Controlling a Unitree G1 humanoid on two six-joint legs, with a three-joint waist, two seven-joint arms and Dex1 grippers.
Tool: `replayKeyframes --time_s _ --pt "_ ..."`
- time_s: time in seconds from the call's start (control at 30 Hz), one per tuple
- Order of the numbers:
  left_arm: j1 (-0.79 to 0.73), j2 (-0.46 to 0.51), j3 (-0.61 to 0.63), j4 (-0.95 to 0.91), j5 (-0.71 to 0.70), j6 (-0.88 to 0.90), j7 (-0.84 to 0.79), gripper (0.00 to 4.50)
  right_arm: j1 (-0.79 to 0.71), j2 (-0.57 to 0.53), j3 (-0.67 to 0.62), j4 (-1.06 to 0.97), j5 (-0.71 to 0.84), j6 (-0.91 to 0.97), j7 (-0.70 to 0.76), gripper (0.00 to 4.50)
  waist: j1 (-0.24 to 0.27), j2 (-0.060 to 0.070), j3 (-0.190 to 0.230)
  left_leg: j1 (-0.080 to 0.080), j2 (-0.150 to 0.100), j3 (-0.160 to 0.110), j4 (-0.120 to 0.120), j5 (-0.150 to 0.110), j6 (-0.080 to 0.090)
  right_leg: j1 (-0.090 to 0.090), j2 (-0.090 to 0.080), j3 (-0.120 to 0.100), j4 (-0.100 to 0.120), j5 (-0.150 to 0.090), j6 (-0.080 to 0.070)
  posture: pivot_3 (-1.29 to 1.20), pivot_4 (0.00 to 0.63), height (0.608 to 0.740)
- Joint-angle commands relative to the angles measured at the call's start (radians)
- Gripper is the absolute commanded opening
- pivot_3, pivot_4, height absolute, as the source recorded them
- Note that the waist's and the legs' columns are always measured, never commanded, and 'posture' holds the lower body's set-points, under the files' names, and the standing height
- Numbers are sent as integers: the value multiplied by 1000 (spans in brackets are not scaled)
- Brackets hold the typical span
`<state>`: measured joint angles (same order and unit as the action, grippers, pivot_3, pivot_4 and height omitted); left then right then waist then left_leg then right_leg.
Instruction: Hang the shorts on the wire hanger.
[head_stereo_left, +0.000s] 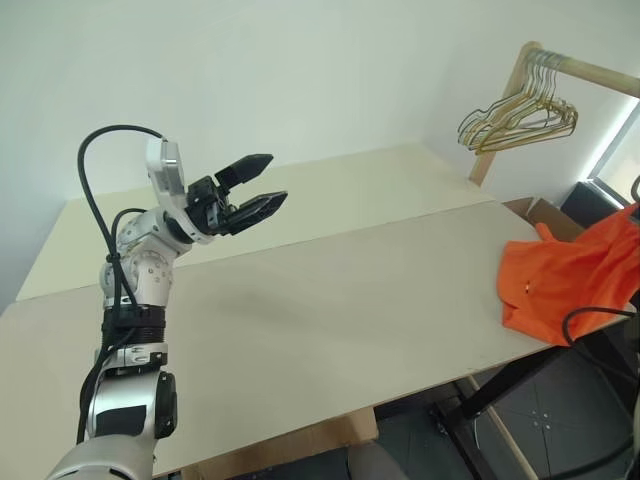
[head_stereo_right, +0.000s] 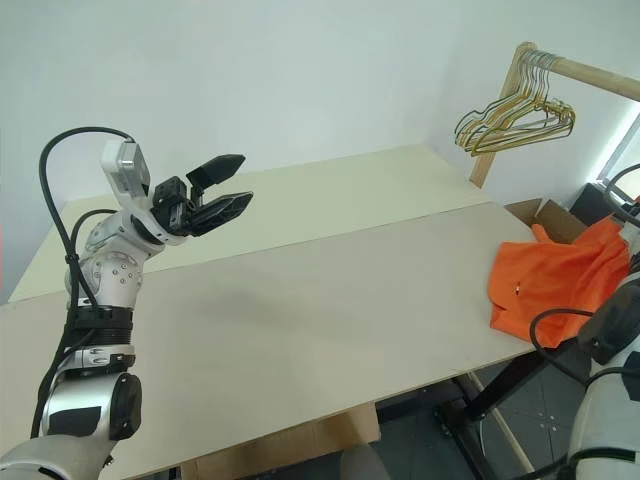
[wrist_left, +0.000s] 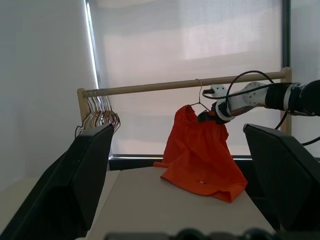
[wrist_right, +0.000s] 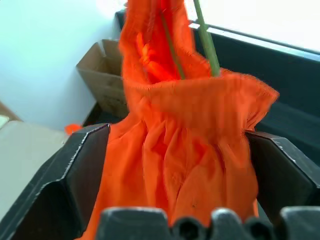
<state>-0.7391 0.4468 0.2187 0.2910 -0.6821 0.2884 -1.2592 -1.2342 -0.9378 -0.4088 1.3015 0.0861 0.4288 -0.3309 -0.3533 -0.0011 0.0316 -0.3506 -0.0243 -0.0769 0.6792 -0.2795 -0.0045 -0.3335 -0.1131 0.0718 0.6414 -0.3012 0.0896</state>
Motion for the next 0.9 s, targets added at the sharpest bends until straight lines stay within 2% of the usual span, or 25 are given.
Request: replayKeyframes --time_s 0.03,0.13,0.27,0.4,0.57,0.67,0.8,0.9 --pt "-11 17 15 -19 -7 -6 1 4500 -20 -9 101 -89 -104 -91 -79 4430 4 0 0 0 0 0 0 0 0 0 0 0 0 0 0 -262 0 740" --pt "-9 17 16 -19 -9 -5 1 4500 -14 3 180 -147 -189 -143 -175 4430 10 1 0 0 0 -1 0 0 0 -1 -1 1 1 0 0 -268 0 740" --pt "-7 19 14 -14 -4 -7 -1 4500 25 31 244 -237 -252 -184 -224 4430 9 1 0 0 0 -1 0 0 0 -2 0 1 0 0 0 -273 0 740" --pt "-7 34 8 -12 16 -12 6 4500 88 56 278 -331 -282 -248 -190 4430 11 1 0 0 0 -2 0 0 0 -1 0 1 0 0 0 -265 0 740" --pt "34 137 48 -29 17 14 -3 4500 191 106 317 -489 -194 -322 221 4430 1 1 0 1 1 -2 0 0 0 -1 0 1 1 1 0 -224 0 740" --pt "91 219 83 -48 10 36 -1 4500 244 120 335 -569 -103 -300 549 4430 0 1 0 2 1 -2 0 0 0 -1 1 1 1 1 0 -193 0 740" --pt "202 295 127 -111 0 62 11 4500 328 110 384 -732 -4 -225 938 4430 19 1 0 3 2 -3 0 0 0 -1 0 1 1 1 0 -149 0 740" --pt "297 332 162 -173 -1 88 38 4500 419 90 417 -901 58 -181 1150 4430 57 1 0 2 3 -3 0 0 0 -2 0 1 1 1 0 -110 0 740"
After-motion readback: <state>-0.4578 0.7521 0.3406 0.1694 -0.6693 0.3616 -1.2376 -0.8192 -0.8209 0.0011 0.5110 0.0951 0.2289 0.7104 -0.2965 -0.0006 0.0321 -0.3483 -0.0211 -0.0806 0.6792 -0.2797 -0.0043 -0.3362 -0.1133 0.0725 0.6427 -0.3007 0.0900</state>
